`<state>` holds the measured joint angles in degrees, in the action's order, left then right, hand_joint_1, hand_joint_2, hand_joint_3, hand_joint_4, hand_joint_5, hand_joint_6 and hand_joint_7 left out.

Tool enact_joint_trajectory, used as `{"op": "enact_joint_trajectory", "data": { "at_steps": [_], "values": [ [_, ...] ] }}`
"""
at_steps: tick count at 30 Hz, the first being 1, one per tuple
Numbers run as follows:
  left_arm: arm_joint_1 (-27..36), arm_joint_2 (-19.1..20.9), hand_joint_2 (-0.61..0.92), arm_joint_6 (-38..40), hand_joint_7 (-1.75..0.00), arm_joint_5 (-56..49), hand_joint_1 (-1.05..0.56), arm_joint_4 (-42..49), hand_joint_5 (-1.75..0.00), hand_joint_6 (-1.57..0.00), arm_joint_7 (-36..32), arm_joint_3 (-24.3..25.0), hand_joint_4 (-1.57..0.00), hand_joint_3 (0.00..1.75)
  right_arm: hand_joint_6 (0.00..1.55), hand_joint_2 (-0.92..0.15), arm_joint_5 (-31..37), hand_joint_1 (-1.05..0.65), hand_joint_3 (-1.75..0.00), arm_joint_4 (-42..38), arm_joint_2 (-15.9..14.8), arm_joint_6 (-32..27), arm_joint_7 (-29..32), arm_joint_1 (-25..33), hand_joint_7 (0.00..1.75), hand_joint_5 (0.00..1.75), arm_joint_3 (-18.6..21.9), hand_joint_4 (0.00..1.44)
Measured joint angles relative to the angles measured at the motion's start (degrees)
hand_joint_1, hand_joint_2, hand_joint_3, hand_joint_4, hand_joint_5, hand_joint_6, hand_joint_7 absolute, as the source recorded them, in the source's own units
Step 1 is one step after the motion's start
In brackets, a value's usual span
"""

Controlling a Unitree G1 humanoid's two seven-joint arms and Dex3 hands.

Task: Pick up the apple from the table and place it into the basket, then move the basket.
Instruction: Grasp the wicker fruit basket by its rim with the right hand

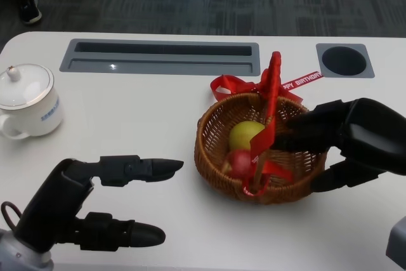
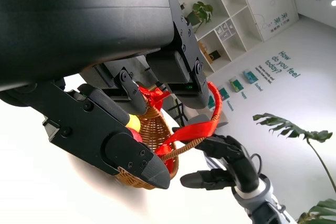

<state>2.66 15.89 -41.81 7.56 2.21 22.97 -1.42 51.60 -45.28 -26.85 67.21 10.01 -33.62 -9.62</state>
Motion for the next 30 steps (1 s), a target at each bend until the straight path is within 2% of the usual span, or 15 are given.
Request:
{"op": "enact_joint_trajectory", "data": {
  "at_steps": [5, 10, 15, 20, 25, 30],
  "values": [
    [0.2, 0.0, 0.71, 0.0, 0.00, 0.0, -0.38, -0.6, 0.00, -0.88, 0.0, 0.1, -0.97, 0.00, 0.67, -0.74, 5.6, -0.62, -0.01, -6.0, -0.9, -3.4, 6.4, -4.4, 0.00, 0.00, -8.4, 0.71],
    [0.3, 0.0, 0.70, 0.0, 0.00, 0.0, -0.37, -1.2, 0.00, -0.89, 0.0, 0.1, -0.98, 0.00, 0.66, -0.72, 8.3, -0.63, 0.00, -11.4, -0.8, -7.5, 9.3, -8.1, 0.01, 0.01, -16.0, 0.72],
    [0.6, -0.1, 0.70, 0.1, 0.00, 0.0, -0.37, -2.3, -0.01, -0.89, 0.0, 0.1, -0.98, 0.00, 0.66, -0.73, 9.0, -0.64, -0.01, -15.3, -0.7, -9.2, 14.2, -10.5, 0.00, 0.01, -21.4, 0.73],
    [0.9, -0.1, 0.70, 0.2, 0.00, 0.0, -0.38, -2.9, -0.01, -0.90, 0.0, 0.1, -0.99, 0.00, 0.66, -0.74, 9.1, -0.61, -0.01, -18.8, 0.0, -13.0, 15.2, -12.1, 0.00, 0.01, -25.9, 0.75],
    [0.9, -0.4, 0.70, 0.3, 0.00, 0.0, -0.37, -3.1, -0.01, -0.90, 0.0, 0.1, -0.99, 0.00, 0.72, -0.76, 9.7, -0.49, -0.01, -22.1, 1.5, -17.1, 15.9, -14.5, 0.02, 0.03, -30.3, 0.82],
    [0.9, -1.0, 0.70, 0.3, -0.01, 0.0, -0.37, -3.1, -0.01, -0.91, 0.0, 0.1, -1.00, 0.00, 0.91, -0.85, 11.3, -0.28, -0.01, -23.6, 2.8, -19.0, 21.5, -15.5, 0.05, 0.05, -34.6, 1.00]
  ]
}}
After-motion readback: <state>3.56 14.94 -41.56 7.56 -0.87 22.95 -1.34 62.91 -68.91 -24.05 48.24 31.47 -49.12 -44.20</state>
